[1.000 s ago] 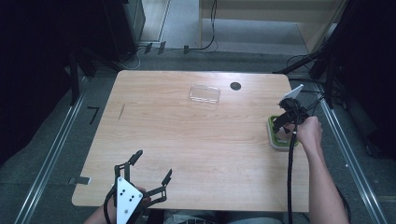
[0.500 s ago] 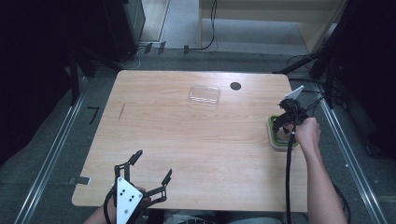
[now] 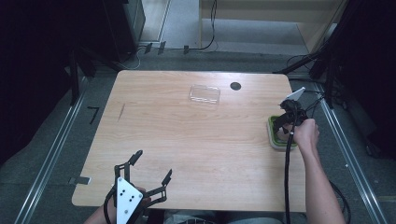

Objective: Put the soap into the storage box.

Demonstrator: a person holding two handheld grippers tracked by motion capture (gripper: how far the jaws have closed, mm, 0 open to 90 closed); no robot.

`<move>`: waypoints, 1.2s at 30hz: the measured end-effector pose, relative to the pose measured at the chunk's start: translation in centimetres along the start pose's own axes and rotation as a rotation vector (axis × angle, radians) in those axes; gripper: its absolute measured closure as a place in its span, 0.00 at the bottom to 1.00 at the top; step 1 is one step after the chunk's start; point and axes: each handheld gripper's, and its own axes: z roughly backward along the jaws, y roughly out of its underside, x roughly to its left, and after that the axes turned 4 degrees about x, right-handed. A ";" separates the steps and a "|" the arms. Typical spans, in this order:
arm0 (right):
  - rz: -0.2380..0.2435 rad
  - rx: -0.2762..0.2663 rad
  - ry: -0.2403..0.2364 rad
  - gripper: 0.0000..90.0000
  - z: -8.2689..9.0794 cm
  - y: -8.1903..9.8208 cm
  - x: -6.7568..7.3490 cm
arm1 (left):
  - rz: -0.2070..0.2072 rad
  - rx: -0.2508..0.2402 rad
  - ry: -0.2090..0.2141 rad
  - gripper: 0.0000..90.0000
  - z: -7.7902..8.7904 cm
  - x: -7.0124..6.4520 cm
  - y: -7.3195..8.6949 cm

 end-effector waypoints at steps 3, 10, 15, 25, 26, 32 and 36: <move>-0.008 -0.002 0.006 0.37 -0.1 0.0 0.0 | 0.002 -0.001 -0.001 0.11 0.0 0.0 0.0; -0.013 0.006 0.010 0.37 -0.3 -0.1 0.1 | 0.002 -0.001 -0.001 0.11 0.0 0.0 0.0; -0.015 0.012 0.017 0.37 -0.4 -0.1 0.2 | 0.001 -0.001 -0.001 0.11 0.0 0.0 0.0; -0.010 0.024 0.025 0.37 -0.6 -0.1 0.3 | 0.002 -0.001 -0.001 0.11 0.0 0.0 0.0; -0.010 0.030 0.028 0.37 -0.6 -0.1 0.3 | 0.002 -0.001 -0.001 0.11 0.0 0.0 0.0; 0.000 0.026 0.032 0.35 -0.5 0.0 0.4 | 0.001 0.000 -0.003 0.11 0.0 0.0 0.0; 0.010 0.012 0.043 0.33 0.0 0.2 0.4 | 0.001 0.002 -0.005 0.11 0.0 0.0 0.0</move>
